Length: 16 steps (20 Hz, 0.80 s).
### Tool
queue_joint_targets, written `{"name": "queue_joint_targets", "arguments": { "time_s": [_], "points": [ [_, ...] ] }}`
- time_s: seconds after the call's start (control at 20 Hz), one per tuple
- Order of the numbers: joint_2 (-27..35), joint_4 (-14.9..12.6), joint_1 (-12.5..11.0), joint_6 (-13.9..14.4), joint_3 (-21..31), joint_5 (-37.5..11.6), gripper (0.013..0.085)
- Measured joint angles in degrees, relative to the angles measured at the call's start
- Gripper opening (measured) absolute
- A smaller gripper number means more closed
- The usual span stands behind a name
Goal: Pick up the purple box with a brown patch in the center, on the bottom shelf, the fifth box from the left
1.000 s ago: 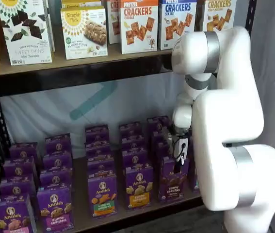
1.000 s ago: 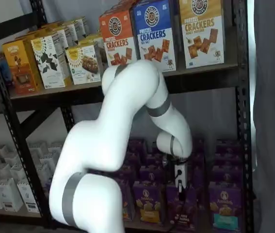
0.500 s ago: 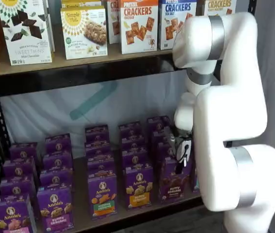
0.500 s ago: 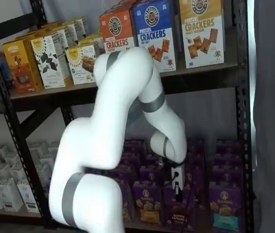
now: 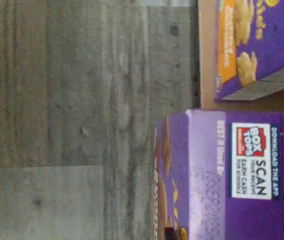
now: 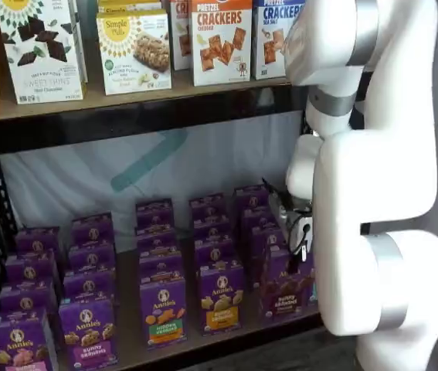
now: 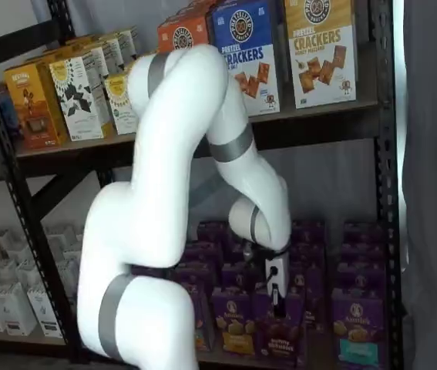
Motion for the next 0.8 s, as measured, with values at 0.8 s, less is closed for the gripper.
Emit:
{"name": "queue_joint_targets", "arguments": {
  "time_s": [0.8],
  "points": [
    [-22.5,-10.3,2.8,12.7,17.2,8.7,0.029]
  ]
}}
